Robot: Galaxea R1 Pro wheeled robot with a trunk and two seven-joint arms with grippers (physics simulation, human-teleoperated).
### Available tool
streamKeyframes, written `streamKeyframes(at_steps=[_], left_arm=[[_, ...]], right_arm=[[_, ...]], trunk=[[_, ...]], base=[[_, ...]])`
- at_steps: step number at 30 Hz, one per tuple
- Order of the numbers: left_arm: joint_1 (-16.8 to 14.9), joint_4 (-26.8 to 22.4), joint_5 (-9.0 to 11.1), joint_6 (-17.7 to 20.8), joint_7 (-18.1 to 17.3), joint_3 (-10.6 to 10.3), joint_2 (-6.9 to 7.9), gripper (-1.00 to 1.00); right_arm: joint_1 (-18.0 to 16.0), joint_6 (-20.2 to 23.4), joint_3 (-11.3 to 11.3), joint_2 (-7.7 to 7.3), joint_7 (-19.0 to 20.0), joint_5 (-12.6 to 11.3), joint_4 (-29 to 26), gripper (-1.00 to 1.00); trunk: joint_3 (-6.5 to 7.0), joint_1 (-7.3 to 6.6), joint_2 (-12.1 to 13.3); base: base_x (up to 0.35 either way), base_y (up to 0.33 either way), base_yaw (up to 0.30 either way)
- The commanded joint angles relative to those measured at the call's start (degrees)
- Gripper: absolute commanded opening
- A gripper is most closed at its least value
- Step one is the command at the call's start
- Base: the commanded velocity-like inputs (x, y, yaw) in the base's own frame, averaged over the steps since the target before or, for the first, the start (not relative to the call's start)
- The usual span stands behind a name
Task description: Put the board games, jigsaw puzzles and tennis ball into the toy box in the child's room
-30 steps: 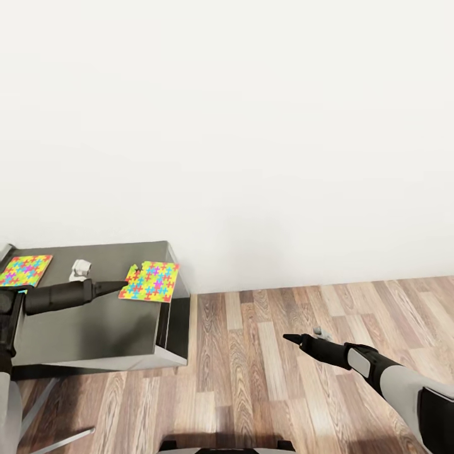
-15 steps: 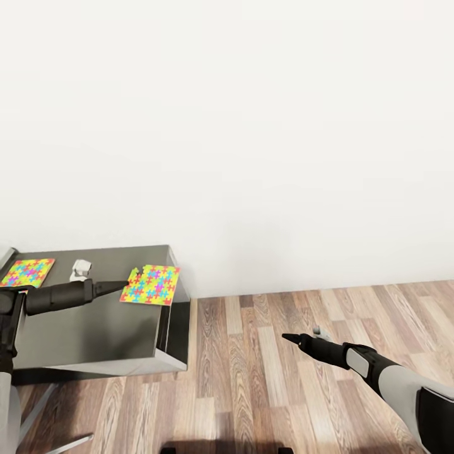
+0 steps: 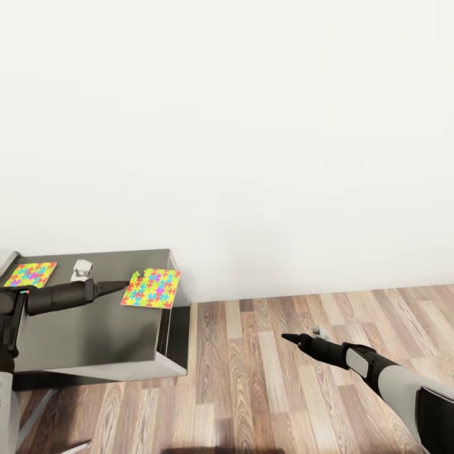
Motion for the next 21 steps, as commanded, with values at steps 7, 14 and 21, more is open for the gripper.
streamKeyframes(at_steps=[7, 14, 21], left_arm=[[-0.1, 0.0, -0.6, 0.5, -0.5, 0.1, -0.40, 1.00], [-0.1, 0.0, -0.6, 0.4, -0.5, 0.0, -0.90, 1.00], [-0.1, -0.1, -0.6, 0.4, -0.5, 0.0, -1.38, 1.00]], right_arm=[[0.0, 0.4, 0.3, 0.03, 0.1, -0.6, 0.0, 1.00], [0.0, 0.4, 0.4, -0.08, 0.1, -0.6, 0.0, 1.00], [0.0, 0.4, 0.4, -0.01, 0.1, -0.6, 0.0, 1.00]], trunk=[[0.58, 0.03, -0.1], [1.24, 0.03, -0.1], [1.91, 0.03, -0.1]], base=[[0.000, 0.000, 0.000], [0.000, 0.000, 0.000], [0.000, 0.000, 0.000]])
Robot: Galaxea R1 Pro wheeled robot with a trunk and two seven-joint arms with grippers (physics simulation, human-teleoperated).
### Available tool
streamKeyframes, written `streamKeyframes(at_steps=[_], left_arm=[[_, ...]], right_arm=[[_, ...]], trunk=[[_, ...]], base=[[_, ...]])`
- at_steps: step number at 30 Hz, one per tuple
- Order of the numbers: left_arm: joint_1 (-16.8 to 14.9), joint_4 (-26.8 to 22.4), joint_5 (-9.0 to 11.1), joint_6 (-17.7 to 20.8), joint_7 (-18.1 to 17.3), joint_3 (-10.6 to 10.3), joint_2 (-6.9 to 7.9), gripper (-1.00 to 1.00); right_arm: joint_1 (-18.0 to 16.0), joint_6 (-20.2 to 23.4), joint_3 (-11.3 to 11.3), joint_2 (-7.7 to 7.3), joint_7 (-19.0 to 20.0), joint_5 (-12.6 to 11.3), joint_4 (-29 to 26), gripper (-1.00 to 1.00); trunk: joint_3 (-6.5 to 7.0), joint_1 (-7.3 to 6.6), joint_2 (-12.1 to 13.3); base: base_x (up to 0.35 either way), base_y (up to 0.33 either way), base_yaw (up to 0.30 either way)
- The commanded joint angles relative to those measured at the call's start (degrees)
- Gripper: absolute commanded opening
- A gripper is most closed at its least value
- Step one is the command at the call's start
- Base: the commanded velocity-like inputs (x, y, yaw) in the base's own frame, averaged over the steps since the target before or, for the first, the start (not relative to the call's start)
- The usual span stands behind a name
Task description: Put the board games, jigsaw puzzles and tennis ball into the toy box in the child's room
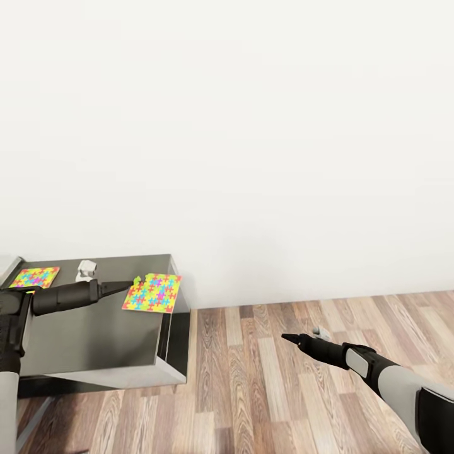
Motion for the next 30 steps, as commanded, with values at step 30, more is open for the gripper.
streamKeyframes(at_steps=[30], left_arm=[[0.0, 0.0, -0.5, 0.4, -0.5, 0.2, -0.19, 1.00]], right_arm=[[0.0, 0.4, 0.2, 0.01, 0.1, -0.6, 0.0, 1.00]], trunk=[[2.76, 0.04, -0.1]], base=[[0.000, 0.000, 0.000]])
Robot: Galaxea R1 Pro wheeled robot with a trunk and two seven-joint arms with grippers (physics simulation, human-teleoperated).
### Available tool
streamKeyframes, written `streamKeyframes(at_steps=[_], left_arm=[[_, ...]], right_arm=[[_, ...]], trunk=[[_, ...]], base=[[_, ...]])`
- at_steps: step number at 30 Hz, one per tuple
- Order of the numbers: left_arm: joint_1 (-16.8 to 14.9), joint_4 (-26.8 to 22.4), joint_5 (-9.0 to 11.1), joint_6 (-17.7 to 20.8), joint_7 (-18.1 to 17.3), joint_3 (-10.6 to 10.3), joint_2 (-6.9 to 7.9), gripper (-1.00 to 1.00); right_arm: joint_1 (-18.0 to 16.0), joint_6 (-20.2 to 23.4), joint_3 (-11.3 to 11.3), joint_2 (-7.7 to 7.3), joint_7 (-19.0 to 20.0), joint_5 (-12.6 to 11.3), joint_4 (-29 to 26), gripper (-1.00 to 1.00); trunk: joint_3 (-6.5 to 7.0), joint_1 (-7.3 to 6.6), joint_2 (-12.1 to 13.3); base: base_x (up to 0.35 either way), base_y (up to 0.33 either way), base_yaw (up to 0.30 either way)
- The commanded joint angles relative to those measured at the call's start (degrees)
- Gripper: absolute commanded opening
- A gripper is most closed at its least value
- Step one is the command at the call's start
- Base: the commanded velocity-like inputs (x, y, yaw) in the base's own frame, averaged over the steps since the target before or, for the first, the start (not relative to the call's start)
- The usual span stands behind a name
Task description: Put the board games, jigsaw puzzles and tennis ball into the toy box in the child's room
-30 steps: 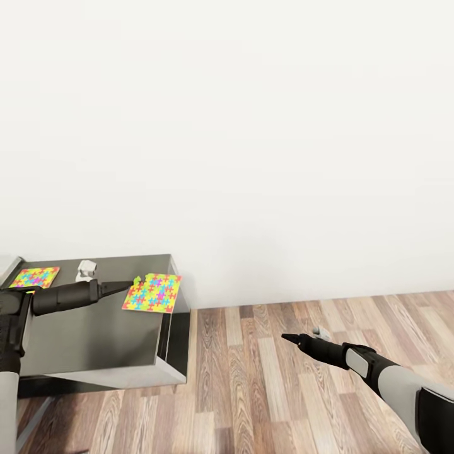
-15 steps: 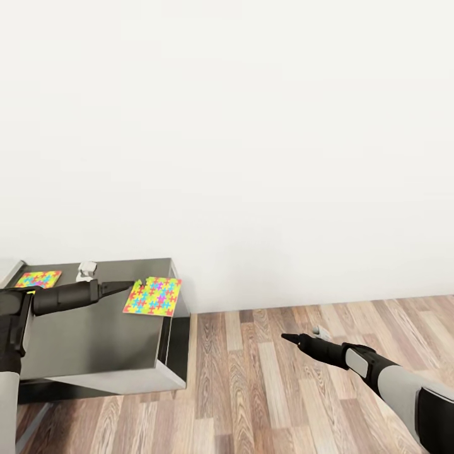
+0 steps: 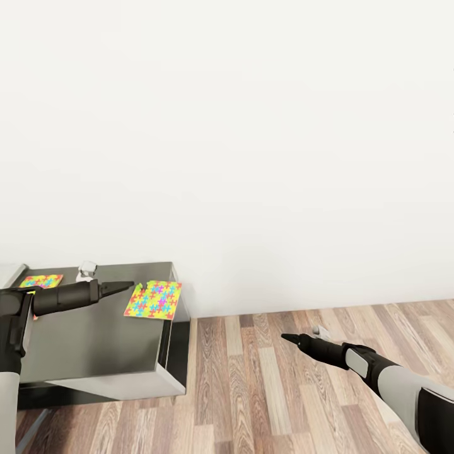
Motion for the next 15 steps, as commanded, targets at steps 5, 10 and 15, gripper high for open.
streamKeyframes(at_steps=[5, 10, 15], left_arm=[[0.0, 0.0, -0.6, 0.6, -0.5, 0.1, -0.03, 1.00], [0.0, 0.0, -0.7, 0.6, -0.5, 0.1, -0.05, 1.00], [0.1, 0.0, -0.6, 0.6, -0.5, 0.1, -0.01, 1.00]], right_arm=[[0.0, 0.5, 0.3, -0.03, 0.1, -0.6, 0.0, 1.00], [0.0, 0.5, 0.3, -0.02, 0.1, -0.6, 0.0, 1.00], [0.0, 0.5, 0.3, 0.00, 0.0, -0.6, 0.0, 1.00]], trunk=[[0.38, 0.04, -0.1], [0.86, 0.04, -0.1], [1.33, 0.04, -0.1]], base=[[0.000, 0.000, 0.000], [0.000, 0.000, 0.000], [0.000, 0.000, 0.000]])
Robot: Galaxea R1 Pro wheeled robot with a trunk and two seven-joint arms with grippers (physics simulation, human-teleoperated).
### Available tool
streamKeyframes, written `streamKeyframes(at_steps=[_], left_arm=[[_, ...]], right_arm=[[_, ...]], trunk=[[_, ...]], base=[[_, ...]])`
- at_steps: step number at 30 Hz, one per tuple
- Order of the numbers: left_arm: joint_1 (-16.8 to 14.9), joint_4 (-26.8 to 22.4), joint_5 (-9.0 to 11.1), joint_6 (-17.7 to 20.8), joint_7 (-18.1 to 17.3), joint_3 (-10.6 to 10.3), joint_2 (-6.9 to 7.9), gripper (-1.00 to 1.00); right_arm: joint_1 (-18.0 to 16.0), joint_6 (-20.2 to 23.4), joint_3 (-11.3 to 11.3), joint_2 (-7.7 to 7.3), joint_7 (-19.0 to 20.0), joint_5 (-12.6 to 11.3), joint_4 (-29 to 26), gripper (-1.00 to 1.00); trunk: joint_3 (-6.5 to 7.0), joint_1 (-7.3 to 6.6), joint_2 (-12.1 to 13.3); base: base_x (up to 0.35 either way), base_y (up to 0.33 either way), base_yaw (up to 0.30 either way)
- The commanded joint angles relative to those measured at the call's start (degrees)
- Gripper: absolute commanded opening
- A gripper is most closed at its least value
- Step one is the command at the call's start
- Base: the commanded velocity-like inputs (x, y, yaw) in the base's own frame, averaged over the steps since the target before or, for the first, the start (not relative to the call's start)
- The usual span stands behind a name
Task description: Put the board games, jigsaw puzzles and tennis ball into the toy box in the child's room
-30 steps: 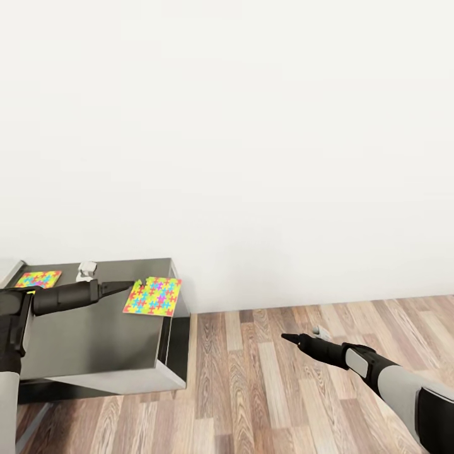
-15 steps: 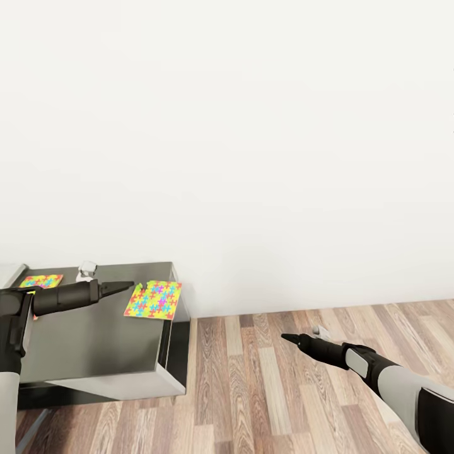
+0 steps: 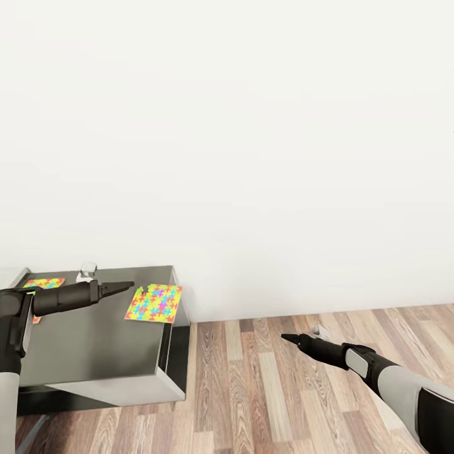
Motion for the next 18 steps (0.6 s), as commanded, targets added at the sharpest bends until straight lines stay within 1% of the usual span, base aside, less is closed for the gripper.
streamKeyframes(at_steps=[1, 18], left_arm=[[-0.1, 0.0, -0.6, 0.6, -0.5, 0.1, -0.01, 1.00], [-0.1, 0.0, -0.6, 0.6, -0.5, 0.1, -0.06, 1.00]], right_arm=[[0.0, 0.5, 0.3, -0.02, 0.1, -0.6, 0.0, 1.00], [0.0, 0.5, 0.3, -0.05, 0.1, -0.6, 0.0, 1.00]], trunk=[[0.00, 0.04, -0.1], [1.61, 0.04, -0.1]], base=[[0.000, 0.000, 0.000], [0.000, 0.000, 0.000]])
